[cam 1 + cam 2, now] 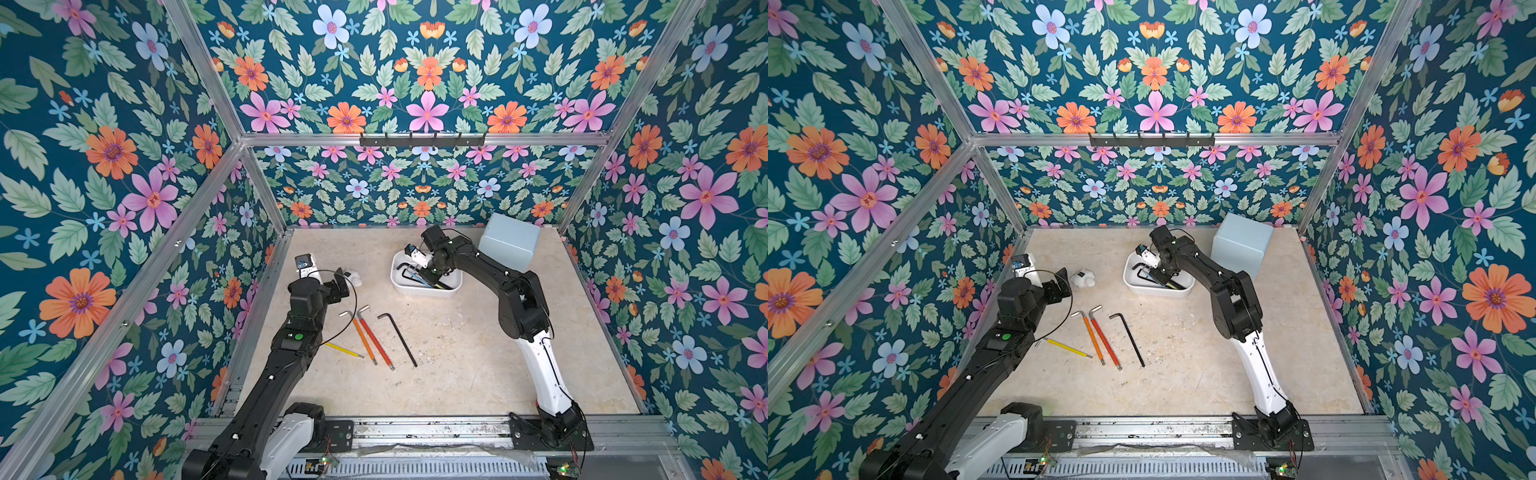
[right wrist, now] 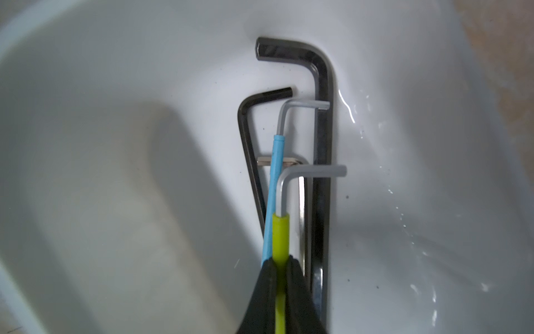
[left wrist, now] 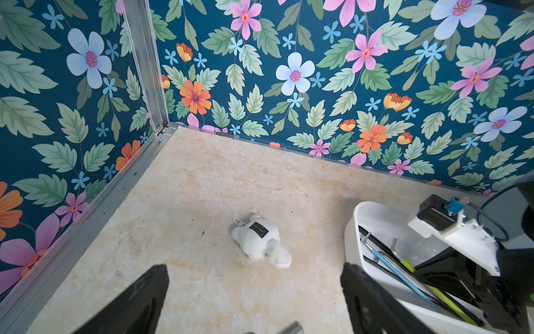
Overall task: Put the hex key on the desktop into the storage box
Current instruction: Place the Allen key in the storage box.
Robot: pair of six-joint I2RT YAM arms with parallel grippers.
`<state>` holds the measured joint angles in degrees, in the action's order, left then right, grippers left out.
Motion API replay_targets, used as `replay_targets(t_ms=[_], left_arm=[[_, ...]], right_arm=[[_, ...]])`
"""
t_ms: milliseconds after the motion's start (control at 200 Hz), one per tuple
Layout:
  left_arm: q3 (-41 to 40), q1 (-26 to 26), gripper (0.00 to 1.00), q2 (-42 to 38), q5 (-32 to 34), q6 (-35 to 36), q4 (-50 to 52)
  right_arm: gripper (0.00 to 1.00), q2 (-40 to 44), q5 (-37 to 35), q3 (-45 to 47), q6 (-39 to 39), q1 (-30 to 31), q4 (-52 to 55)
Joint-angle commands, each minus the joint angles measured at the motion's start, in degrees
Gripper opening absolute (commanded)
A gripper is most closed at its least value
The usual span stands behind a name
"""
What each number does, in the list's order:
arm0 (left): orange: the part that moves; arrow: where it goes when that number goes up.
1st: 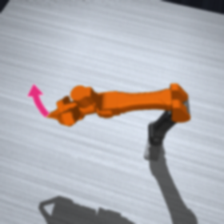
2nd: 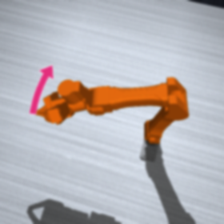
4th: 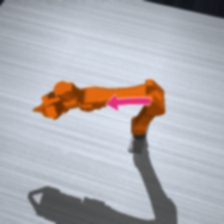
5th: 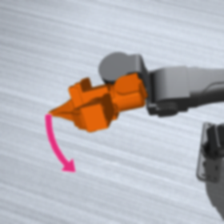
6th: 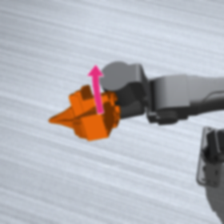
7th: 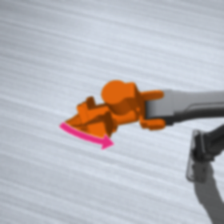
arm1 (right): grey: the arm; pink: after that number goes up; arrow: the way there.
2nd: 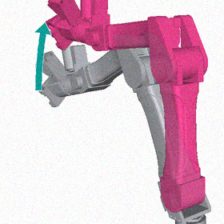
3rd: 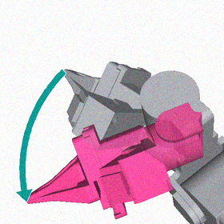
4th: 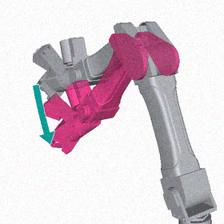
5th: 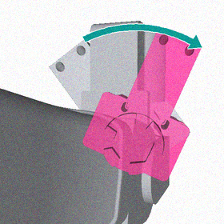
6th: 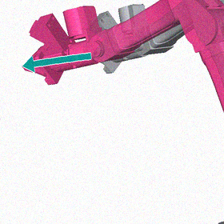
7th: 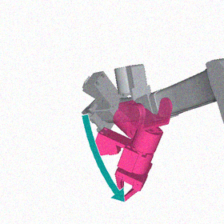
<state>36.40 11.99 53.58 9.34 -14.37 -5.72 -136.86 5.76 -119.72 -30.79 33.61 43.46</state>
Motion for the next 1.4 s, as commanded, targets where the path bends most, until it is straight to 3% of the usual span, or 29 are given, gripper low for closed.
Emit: replay_targets(t_ms=[0,95,265,495,720,860,1055,1235,1395], left_arm=[[0.4,0.0,0.99,0.0,0.7,0.9,-0.4],[0.4,0.0,0.99,0.0,0.8,0.8,-0.5],[0.6,0.0,0.99,-0.1,0.7,0.8,-0.3],[0.6,0.0,0.99,-0.5,0.7,0.8,-0.1],[0.5,0.0,0.99,-0.6,0.4,0.7,-0.2],[0.4,0.0,1.00,-0.6,0.2,0.4,-0.3],[0.6,0.0,0.99,-0.7,-0.1,0.3,-0.2],[0.6,0.0,1.00,-0.5,-0.5,0.0,-0.2],[0.9,0.0,0.99,-0.6,-0.6,-0.1,0.2]], right_arm=[[0.00,-1.2,0.2,-0.9,1.8,0.1,-0.2],[0.00,-2.0,-0.5,-1.9,3.4,0.1,-0.1],[0.29,-1.3,0.2,-2.4,5.8,0.1,-1.2],[0.47,4.2,1.1,-1.3,9.4,0.2,-3.5],[0.59,19.4,0.5,13.9,16.8,2.3,-14.2],[0.62,27.5,-1.3,24.2,23.1,6.4,-18.1],[0.62,32.0,-6.5,33.6,35.0,13.7,-17.1],[0.65,30.3,-8.5,37.6,50.1,19.0,-14.0],[0.65,26.0,-10.3,35.8,55.4,22.6,-11.3]])
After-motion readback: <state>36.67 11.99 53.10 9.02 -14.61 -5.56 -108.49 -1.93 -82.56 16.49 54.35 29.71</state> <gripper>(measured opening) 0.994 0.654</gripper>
